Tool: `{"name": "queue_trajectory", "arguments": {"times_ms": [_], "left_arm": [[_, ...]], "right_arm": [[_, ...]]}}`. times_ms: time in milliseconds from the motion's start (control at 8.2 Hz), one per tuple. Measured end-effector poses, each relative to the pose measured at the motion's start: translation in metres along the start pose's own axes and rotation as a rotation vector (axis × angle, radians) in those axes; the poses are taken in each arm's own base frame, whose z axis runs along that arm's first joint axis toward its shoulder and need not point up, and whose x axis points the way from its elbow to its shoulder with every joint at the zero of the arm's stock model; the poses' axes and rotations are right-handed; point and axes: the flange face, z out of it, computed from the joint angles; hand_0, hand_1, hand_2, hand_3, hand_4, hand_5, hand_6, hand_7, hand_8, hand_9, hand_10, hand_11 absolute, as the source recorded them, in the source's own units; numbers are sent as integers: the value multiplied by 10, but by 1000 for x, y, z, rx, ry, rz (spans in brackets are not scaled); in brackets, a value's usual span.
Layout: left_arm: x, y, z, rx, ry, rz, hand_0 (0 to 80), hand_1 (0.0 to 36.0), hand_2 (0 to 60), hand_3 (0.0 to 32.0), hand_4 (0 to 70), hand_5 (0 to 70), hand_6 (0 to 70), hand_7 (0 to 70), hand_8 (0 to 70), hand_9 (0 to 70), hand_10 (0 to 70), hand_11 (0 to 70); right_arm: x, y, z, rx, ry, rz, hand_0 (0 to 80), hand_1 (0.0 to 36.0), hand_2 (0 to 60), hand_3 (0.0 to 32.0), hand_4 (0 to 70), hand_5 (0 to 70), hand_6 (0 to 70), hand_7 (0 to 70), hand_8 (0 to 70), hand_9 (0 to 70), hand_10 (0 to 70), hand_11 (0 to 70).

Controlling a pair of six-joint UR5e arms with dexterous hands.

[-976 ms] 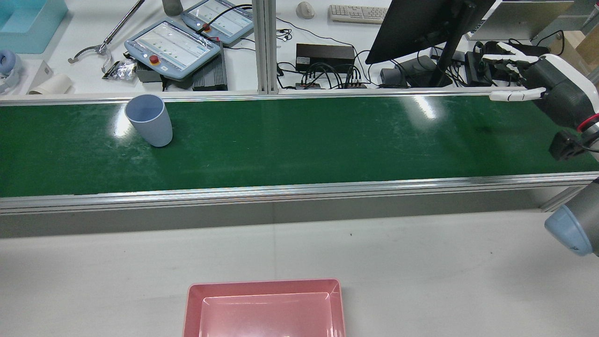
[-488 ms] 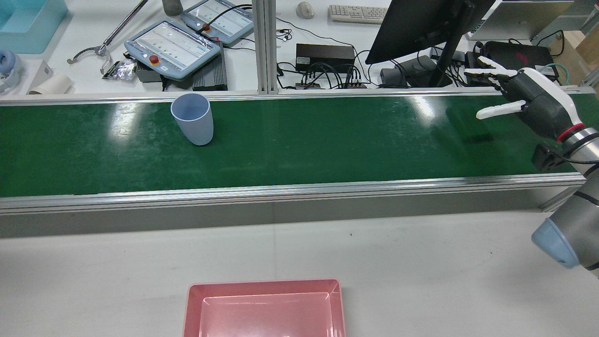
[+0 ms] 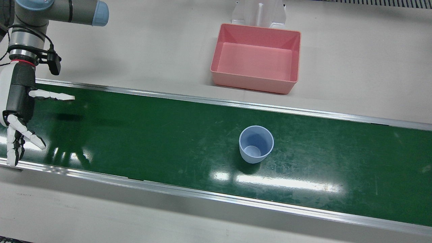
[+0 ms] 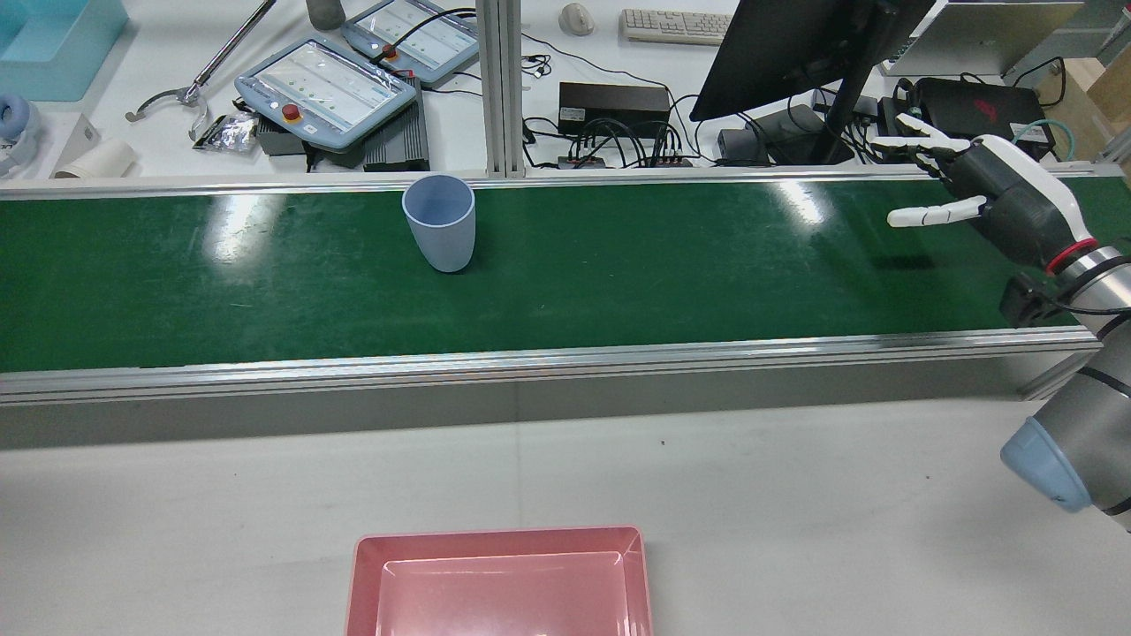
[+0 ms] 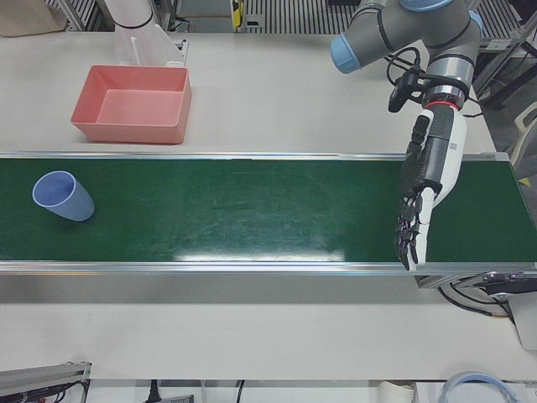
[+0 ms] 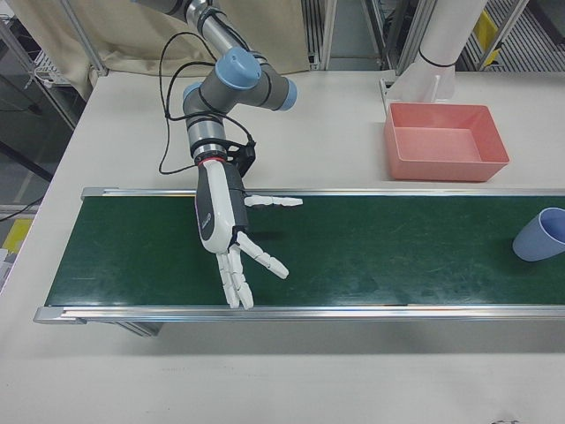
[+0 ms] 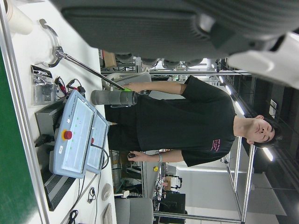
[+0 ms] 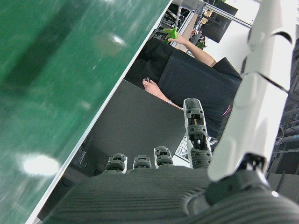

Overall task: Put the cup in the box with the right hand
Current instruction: 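Raise the right hand beside the conveyor, fingers open, awaiting the cup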

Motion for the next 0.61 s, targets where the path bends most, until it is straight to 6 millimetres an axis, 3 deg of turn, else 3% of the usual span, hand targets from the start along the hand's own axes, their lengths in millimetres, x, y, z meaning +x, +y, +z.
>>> {"name": "queue_trajectory", "arguments": {"times_ms": [366, 488, 610], "left_arm": [[0, 1, 0, 0, -1, 0, 0, 0, 0, 0, 0, 0, 0, 0, 0, 0, 0, 0], [0, 1, 0, 0, -1, 0, 0, 0, 0, 0, 0, 0, 0, 0, 0, 0, 0, 0], [0, 1, 0, 0, -1, 0, 0, 0, 0, 0, 0, 0, 0, 0, 0, 0, 0, 0]], "right_arm": [[0, 1, 0, -2, -1, 4, 498, 137, 72, 14, 140, 49, 30, 104, 14, 48, 29, 60], [0, 2, 0, -3, 0, 4, 488, 155, 145, 12, 118, 49, 30, 105, 14, 48, 29, 60], [0, 2, 0, -4, 1, 4, 498, 137, 71, 10, 142, 49, 31, 107, 14, 49, 29, 60]]}}
